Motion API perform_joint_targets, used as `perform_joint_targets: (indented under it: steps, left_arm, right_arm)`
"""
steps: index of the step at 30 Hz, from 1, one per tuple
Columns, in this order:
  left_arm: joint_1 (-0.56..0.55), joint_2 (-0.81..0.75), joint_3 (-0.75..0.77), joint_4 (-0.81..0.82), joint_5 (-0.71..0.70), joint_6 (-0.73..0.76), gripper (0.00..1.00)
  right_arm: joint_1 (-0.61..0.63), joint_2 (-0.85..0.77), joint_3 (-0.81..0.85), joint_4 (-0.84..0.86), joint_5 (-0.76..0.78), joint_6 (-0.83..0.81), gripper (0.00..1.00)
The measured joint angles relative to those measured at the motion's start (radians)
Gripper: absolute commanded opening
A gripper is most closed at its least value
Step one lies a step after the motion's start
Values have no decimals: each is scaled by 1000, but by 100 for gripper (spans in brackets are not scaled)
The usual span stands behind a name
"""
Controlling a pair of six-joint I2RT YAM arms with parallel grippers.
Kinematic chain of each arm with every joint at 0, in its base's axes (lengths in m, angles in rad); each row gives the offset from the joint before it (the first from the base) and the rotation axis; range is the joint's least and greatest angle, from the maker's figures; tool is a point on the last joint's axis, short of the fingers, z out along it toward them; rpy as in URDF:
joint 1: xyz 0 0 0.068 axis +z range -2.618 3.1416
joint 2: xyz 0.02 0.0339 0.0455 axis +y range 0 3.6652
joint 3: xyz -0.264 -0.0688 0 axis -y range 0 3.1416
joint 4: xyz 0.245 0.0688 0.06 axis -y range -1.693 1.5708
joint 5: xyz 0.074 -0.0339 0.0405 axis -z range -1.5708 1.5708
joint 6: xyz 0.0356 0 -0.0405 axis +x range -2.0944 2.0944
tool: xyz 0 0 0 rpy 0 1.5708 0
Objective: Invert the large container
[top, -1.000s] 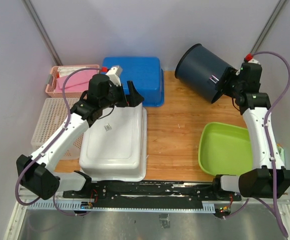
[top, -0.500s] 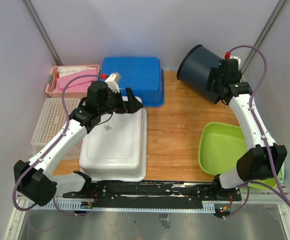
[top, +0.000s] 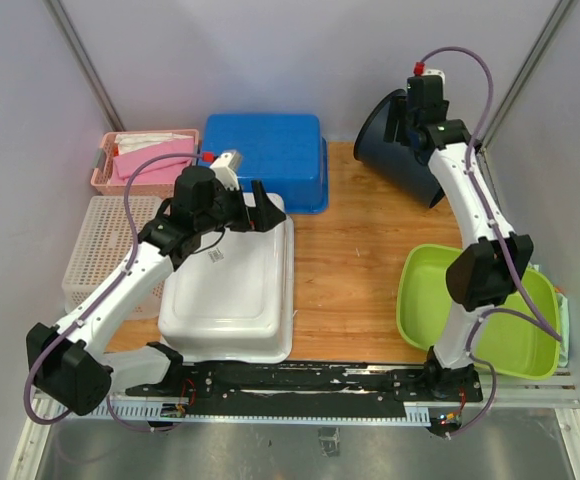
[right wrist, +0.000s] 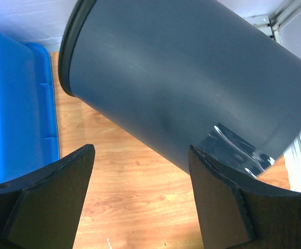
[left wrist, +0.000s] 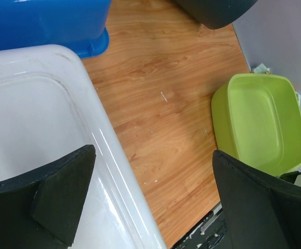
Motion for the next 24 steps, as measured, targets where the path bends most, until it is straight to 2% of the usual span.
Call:
perform_joint_targets:
  steps: [3,7,10,13,16,18,20,24]
  left_arm:
    - [0,-19,-16,-2,2,6,99]
    - [0,-45,-34,11,6,7,99]
    - [0,34,50,26,25,31,99]
    - [-2,225,280,42,60,61,99]
    - [-1,429,502,90,103,74,99]
    - [-1,524,579,111,132,69,99]
    - [-1,594,625,117,160,58,99]
    - [-3,684,674,130,204,39,99]
  right_arm:
    - [47,90,87,-20,57,-14,75]
    - [122,150,115,-34,156,-18,76]
    - [161,142,102,-55,187,-10,77]
    - [170,36,-29,-46,208,-5,78]
    - [146,-177,-293,-7,217,-14,78]
    - [97,-308,-428,9,195,-10,78]
    - [12,-408,-525,44,121,8,77]
    - [-211,-523,-701,185,-150,87,77]
